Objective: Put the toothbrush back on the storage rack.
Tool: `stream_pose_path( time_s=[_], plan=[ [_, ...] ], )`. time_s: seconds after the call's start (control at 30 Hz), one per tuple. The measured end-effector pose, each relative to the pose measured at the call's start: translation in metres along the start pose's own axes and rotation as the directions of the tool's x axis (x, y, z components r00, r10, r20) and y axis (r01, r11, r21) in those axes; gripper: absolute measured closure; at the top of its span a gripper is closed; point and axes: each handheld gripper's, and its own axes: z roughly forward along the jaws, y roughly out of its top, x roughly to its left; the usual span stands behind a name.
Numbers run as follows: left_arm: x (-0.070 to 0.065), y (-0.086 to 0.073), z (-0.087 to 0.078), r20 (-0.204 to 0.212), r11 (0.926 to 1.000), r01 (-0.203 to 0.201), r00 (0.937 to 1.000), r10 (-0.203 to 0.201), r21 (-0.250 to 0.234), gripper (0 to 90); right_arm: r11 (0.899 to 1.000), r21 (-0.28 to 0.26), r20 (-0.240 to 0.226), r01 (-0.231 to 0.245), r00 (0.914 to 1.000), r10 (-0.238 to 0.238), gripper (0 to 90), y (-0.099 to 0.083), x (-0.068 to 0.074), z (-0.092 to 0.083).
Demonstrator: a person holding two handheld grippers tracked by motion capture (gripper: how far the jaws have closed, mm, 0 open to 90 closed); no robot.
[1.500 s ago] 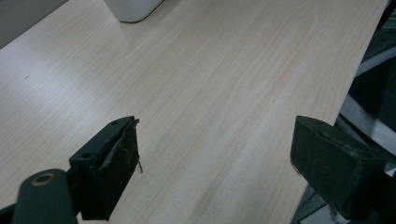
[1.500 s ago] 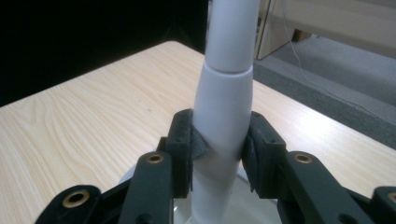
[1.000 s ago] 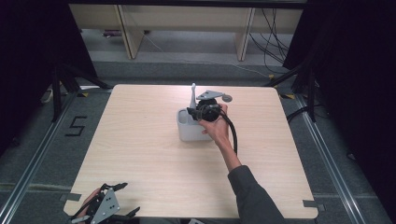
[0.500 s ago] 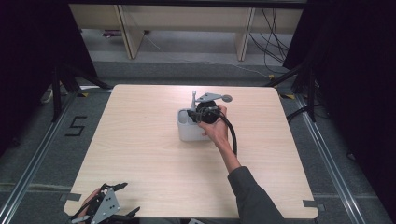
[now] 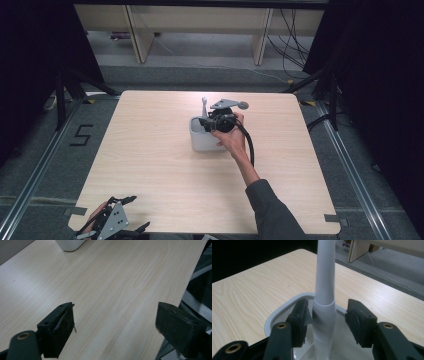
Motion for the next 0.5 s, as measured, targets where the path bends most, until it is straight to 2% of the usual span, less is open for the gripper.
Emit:
stream_pose_path(
  time_s=[0.1, 0.13, 0.2, 0.23, 0.27, 0.33, 0.4, 0.5],
  plan=[
    [0.0, 0.0, 0.0, 0.003, 1.0, -0.002, 1.0, 0.002, 0.0, 14.9, 1.0, 0.004, 0.014, 0.005, 0.9999, -0.005, 50.9, 0.001, 0.0, -0.004],
    [0.0, 0.0, 0.0, 0.001, 1.0, -0.001, 1.0, 0.001, 0.0, 14.9, 1.0, 0.011, 0.014, -0.013, 0.9998, 0.012, 50.3, 0.001, 0.002, -0.005],
    [-0.001, 0.0, 0.0, 0.001, 1.0, 0.003, 1.0, -0.003, 0.0, 14.9, 1.0, 0.004, 0.011, -0.016, 0.9998, 0.016, 47.9, 0.002, 0.001, -0.008],
    [-0.001, 0.0, 0.0, 0.001, 1.0, 0.001, 1.0, -0.001, 0.007, 14.9, 1.0, -0.004, 0.004, 0.0, 1.0, 0.0, 46.9, 0.002, 0.0, -0.008],
    [0.0, 0.0, 0.0, 0.002, 1.0, -0.001, 1.0, 0.001, -0.001, 14.9, 1.0, 0.009, 0.006, -0.017, 0.9998, 0.017, 45.9, 0.002, 0.001, -0.011],
    [0.0, 0.0, 0.0, 0.0, 1.0, 0.0, 1.0, 0.0, 0.0, 14.9, 1.0, -0.007, 0.005, -0.005, 1.0, 0.005, 44.3, 0.001, 0.001, -0.014],
    [0.0, 0.0, 0.0, 0.001, 1.0, -0.001, 1.0, 0.001, 0.0, 14.9, 1.0, -0.013, -0.005, -0.016, 0.9999, 0.016, 43.6, 0.001, 0.001, -0.015],
    [0.0, 0.0, 0.0, 0.0, 1.0, 0.001, 1.0, -0.001, 0.0, 14.9, 1.0, -0.014, 0.0, 0.005, 1.0, -0.005, 42.4, 0.001, 0.0, -0.021]
  ],
)
